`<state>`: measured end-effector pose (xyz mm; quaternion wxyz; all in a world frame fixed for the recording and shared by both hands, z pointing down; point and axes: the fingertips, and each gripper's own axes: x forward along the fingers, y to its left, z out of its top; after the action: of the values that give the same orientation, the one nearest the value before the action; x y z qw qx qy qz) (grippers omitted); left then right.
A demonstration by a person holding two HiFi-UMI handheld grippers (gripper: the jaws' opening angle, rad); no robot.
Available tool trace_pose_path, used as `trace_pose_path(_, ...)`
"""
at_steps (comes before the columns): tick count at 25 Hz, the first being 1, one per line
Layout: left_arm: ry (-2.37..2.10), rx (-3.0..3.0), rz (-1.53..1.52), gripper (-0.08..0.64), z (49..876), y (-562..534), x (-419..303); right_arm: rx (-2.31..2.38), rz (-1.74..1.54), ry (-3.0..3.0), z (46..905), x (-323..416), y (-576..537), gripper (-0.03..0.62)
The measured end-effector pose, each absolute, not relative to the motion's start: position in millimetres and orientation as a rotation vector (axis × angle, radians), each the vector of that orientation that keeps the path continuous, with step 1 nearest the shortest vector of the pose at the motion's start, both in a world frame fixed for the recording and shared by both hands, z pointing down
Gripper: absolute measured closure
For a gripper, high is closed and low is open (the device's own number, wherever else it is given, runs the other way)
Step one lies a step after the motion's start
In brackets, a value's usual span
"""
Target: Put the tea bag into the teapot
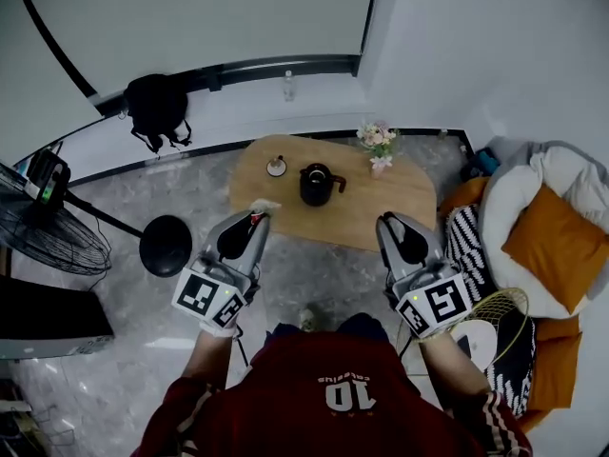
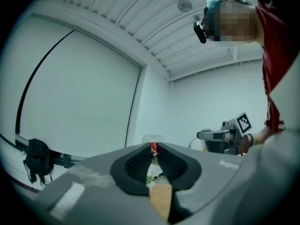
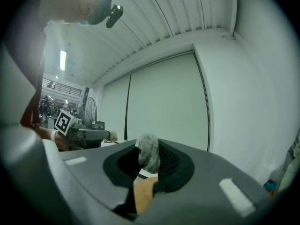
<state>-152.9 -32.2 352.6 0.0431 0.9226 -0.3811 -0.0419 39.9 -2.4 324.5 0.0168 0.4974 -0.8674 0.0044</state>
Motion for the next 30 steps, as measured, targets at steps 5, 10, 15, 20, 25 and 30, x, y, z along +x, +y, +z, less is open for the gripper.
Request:
trace_pose_path(5, -1.137, 2.818, -0.126, 0.514, 358.2, -44.6, -151.8, 1.543, 0.007, -2.685, 327.7, 36.5, -14.9, 0.554)
trace_pose_path(10, -1.147, 2.804, -0.117, 0.514, 366.6, -60.4, -146.9, 1.51, 0.042, -2.694, 343.8, 38.3, -36.5, 0.552)
trace_pose_path(15, -1.173, 2.78, -0.107, 0.514, 370.3, -81.8, -145.4, 1.455, 0.084, -2.712, 362.1, 36.3, -70.3, 0.554)
trace_pose_path(20, -1.191, 2.767, -0.071, 0.514, 375.3, -107.5, -142.3, 1.416, 0.12, -2.736, 378.9, 34.2, -113.4, 0.554)
trace_pose_path(25, -1.205, 2.735, -0.039, 0.514, 387.5, -134.4, -136.9, 1.421, 0.221, -2.746, 410.0, 36.4, -167.1, 0.554)
trace_pose_path(30, -1.217, 2.702, -0.01, 0.514, 401.9, -159.1, -133.9, 1.413, 0.269, -2.732, 466.3, 31.2, -219.3, 0.552)
